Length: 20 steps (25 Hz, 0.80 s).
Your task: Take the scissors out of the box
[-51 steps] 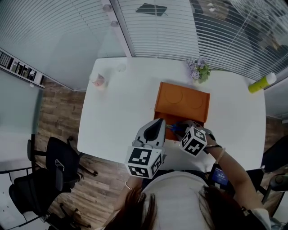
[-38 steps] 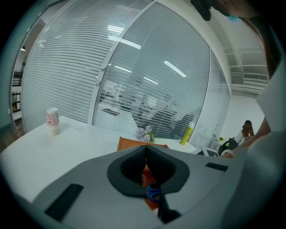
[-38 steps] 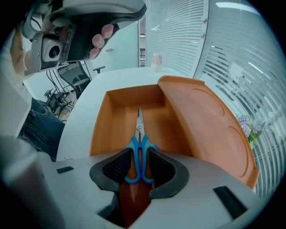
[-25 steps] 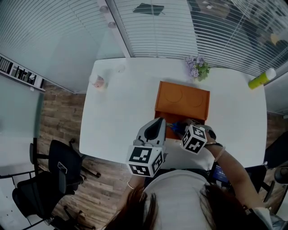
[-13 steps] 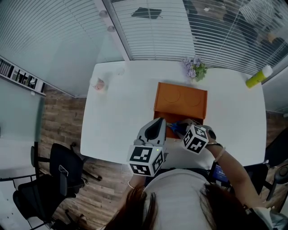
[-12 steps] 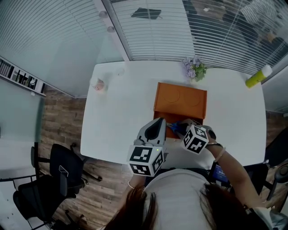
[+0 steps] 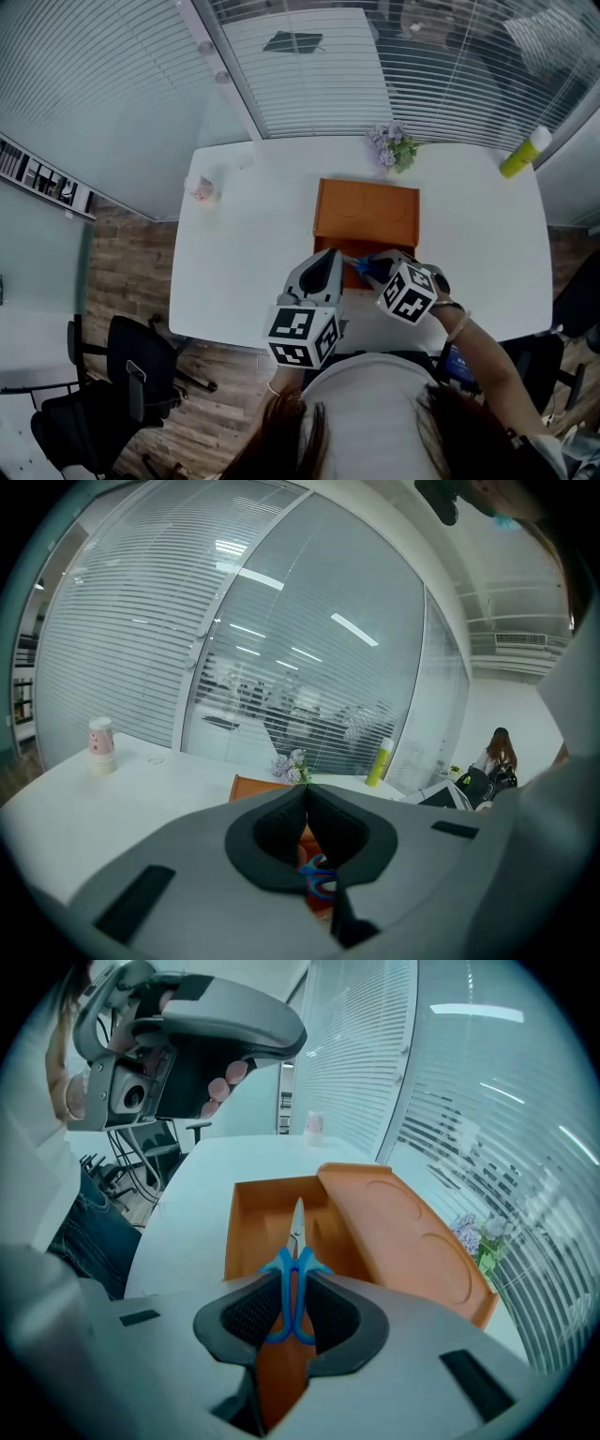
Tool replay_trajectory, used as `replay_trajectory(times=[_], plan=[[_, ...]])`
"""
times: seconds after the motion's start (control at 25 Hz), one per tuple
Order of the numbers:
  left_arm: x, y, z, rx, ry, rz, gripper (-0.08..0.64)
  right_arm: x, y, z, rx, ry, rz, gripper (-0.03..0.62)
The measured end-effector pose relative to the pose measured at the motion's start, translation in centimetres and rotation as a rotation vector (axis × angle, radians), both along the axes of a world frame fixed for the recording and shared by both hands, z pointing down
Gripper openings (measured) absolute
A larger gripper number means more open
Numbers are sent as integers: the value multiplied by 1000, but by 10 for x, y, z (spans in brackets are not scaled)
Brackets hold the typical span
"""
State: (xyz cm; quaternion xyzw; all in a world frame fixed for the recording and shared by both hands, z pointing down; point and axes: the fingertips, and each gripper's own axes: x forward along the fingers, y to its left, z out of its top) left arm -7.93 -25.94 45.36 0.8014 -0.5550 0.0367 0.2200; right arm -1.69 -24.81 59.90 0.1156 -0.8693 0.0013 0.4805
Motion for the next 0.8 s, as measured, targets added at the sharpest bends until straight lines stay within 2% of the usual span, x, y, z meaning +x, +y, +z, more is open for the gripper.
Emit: replay_trajectory(times=[0.8], plan=[[-5,7,-19,43,-26,5,20,6,2,-50,68,-177,206,110]])
